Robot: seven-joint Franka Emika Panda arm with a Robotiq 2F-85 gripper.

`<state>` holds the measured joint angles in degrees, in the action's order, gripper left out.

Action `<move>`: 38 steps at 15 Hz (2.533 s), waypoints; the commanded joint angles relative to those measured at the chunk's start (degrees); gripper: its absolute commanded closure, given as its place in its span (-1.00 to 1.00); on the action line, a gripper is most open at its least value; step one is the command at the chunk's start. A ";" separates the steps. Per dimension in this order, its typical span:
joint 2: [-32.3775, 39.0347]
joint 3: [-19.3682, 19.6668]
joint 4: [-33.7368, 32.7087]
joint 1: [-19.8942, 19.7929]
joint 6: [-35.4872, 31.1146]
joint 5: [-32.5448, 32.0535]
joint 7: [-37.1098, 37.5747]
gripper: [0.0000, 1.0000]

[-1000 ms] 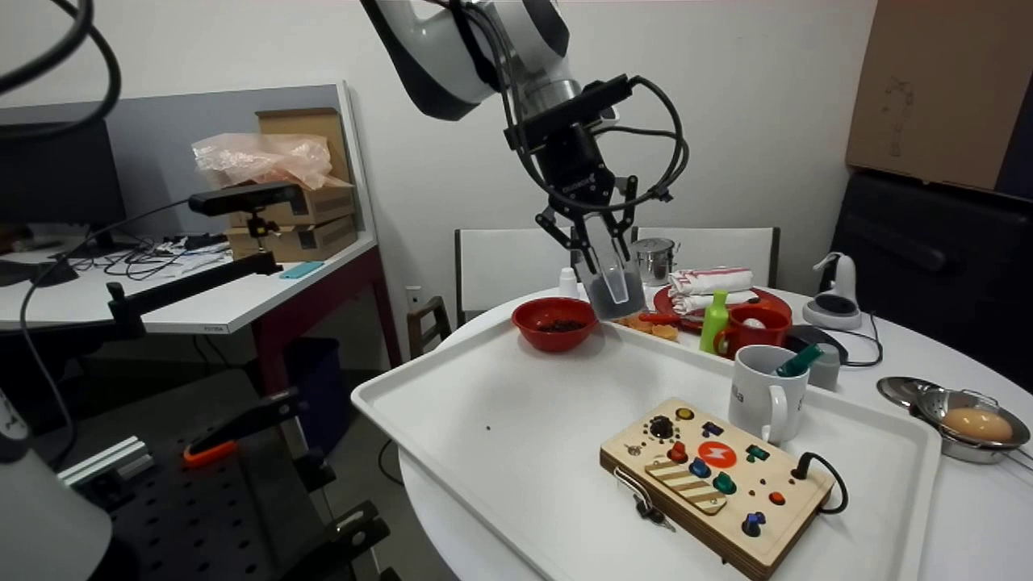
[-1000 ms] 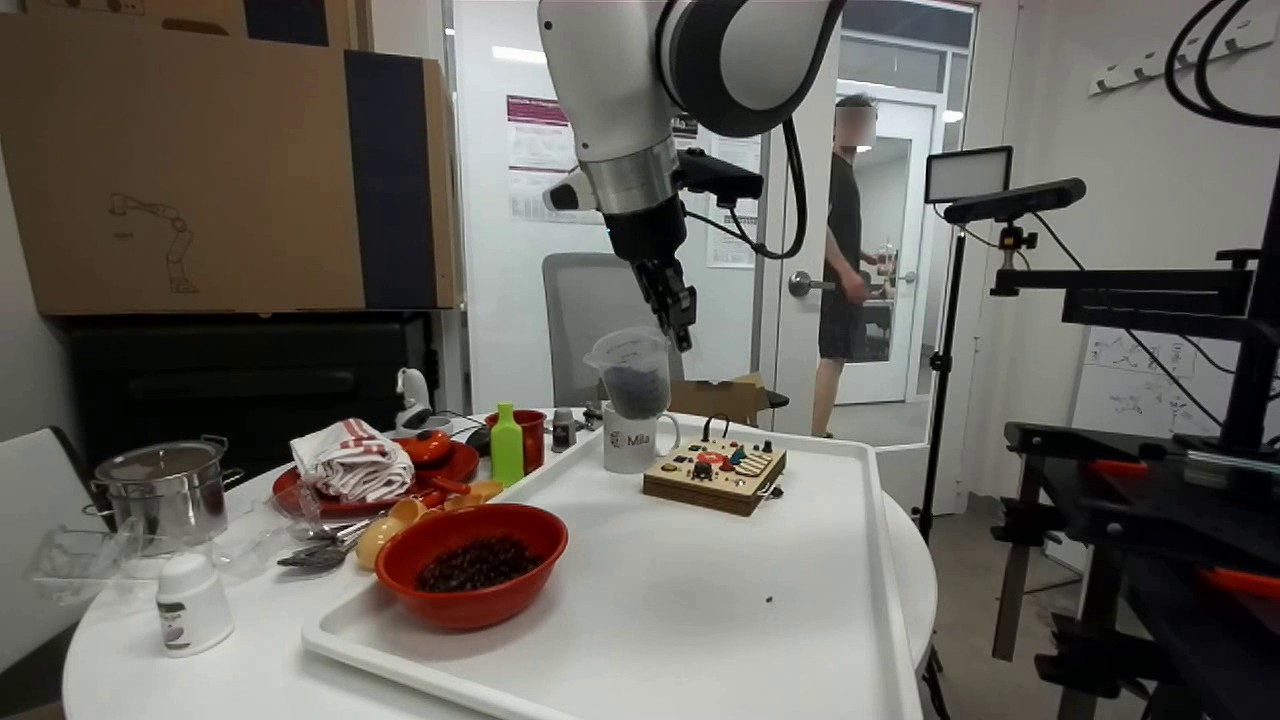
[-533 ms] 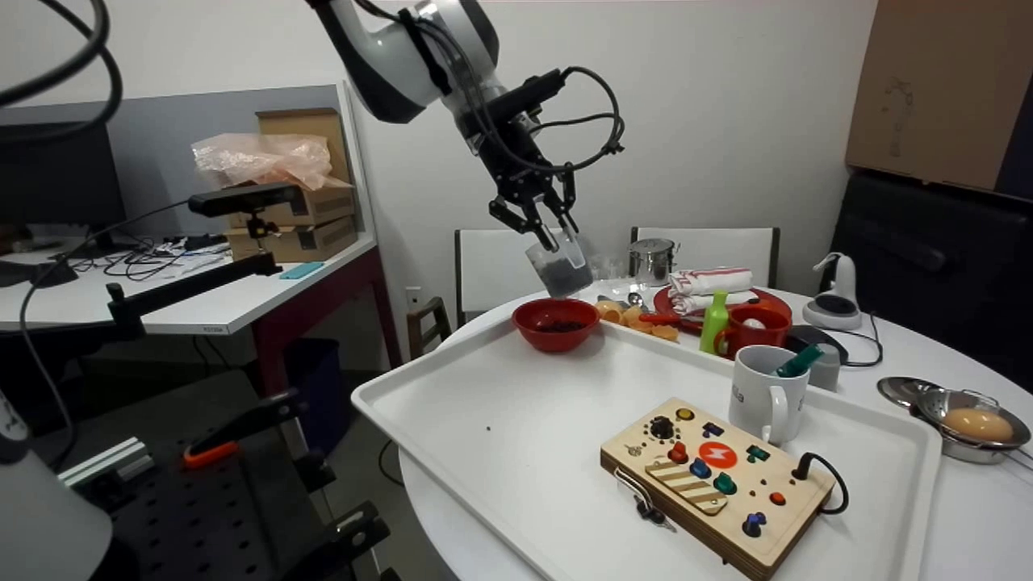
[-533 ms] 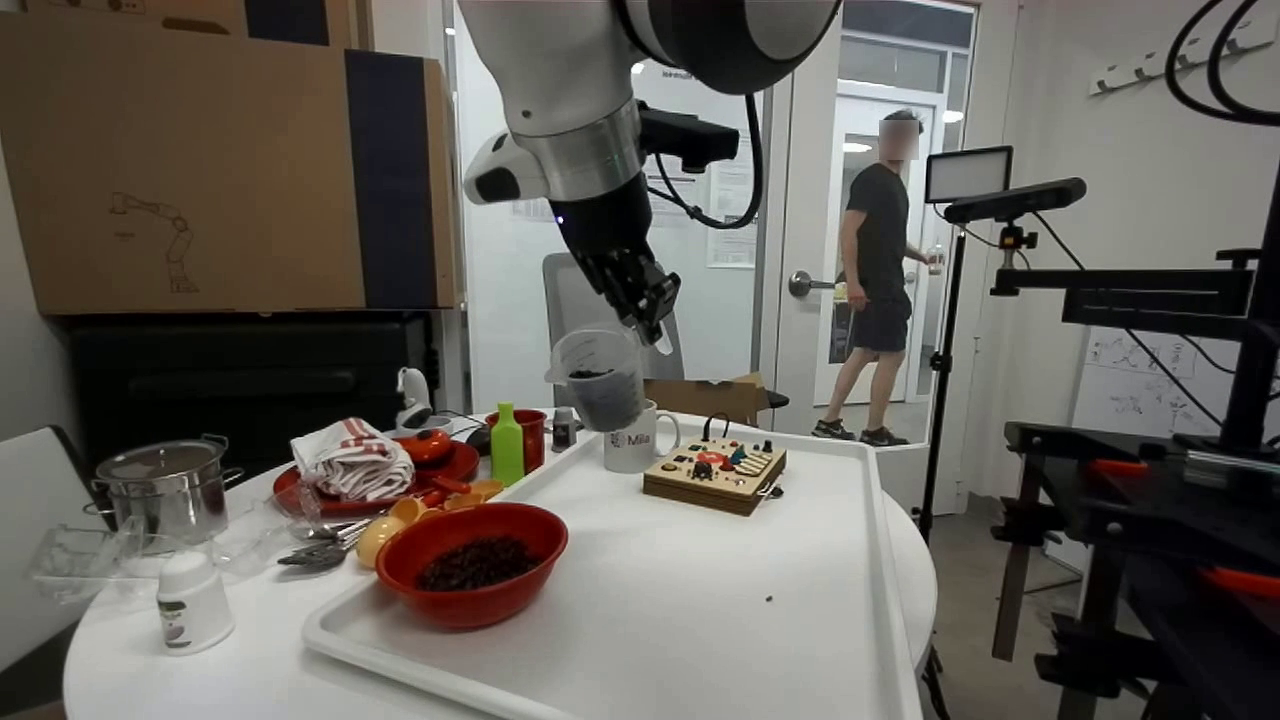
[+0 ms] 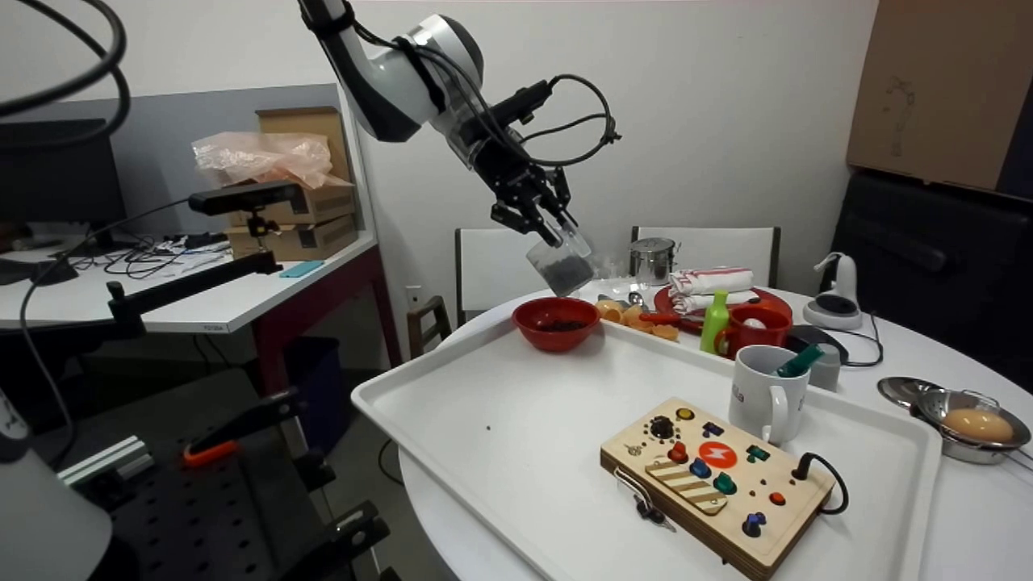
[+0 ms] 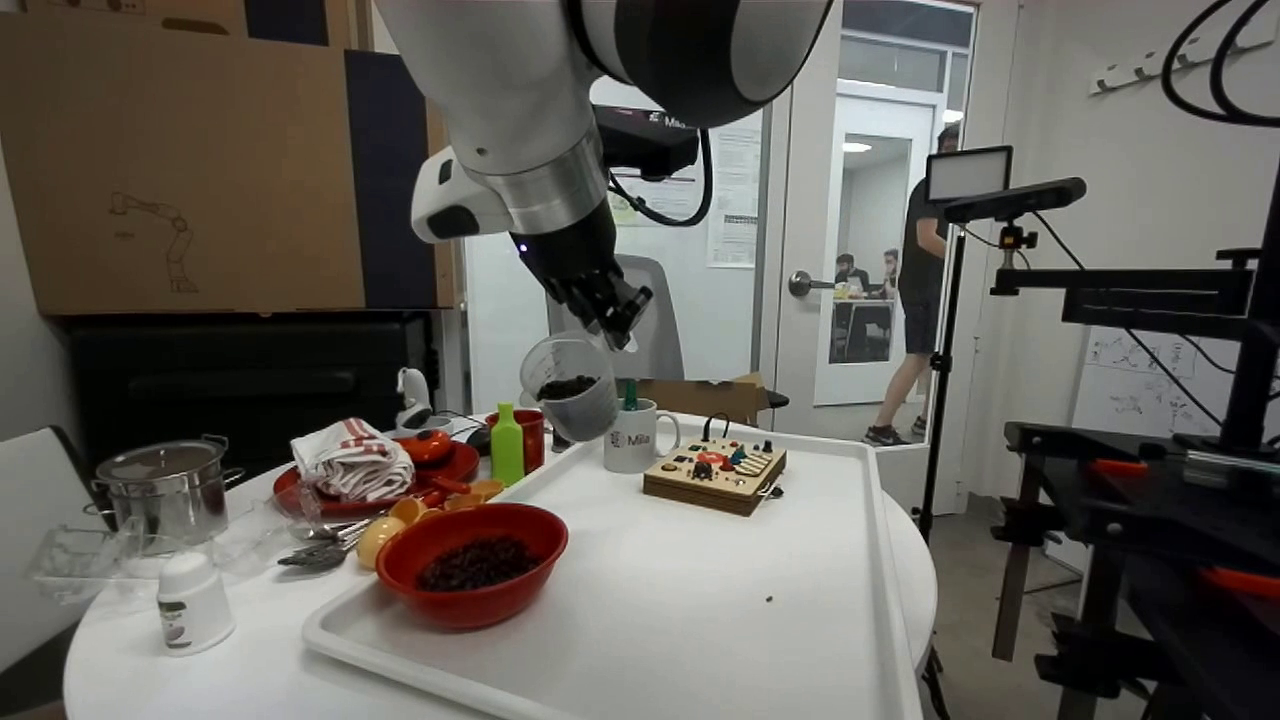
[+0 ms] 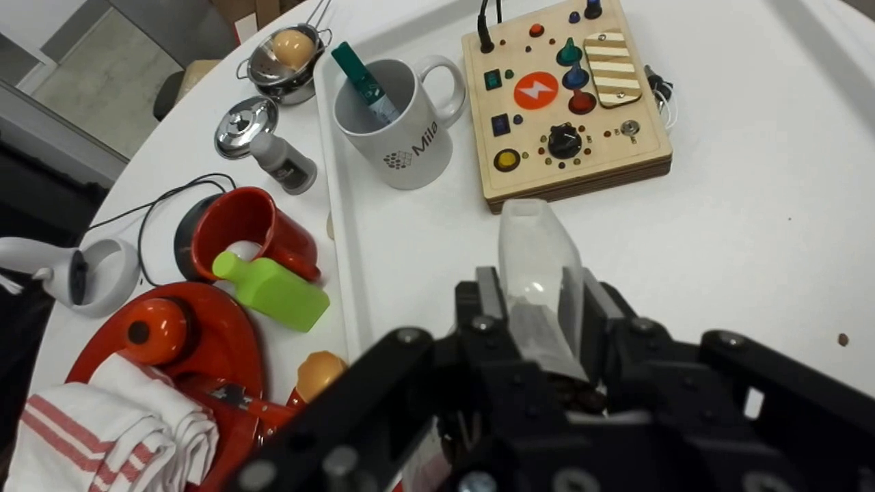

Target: Pour the contents of the jug into the red bowl

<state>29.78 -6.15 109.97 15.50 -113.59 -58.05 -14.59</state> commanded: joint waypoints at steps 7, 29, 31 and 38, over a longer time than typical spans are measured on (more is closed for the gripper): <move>2.59 -1.95 -6.91 1.75 12.18 -3.73 -1.67 0.86; 18.05 -3.34 -20.89 8.40 31.02 -21.87 -11.15 0.86; 18.45 -3.46 -20.92 9.19 32.41 -24.09 -11.69 0.86; 20.13 -4.37 -19.68 9.36 34.19 -25.08 -9.67 0.86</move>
<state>48.29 -10.43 91.08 24.66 -81.80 -82.31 -24.80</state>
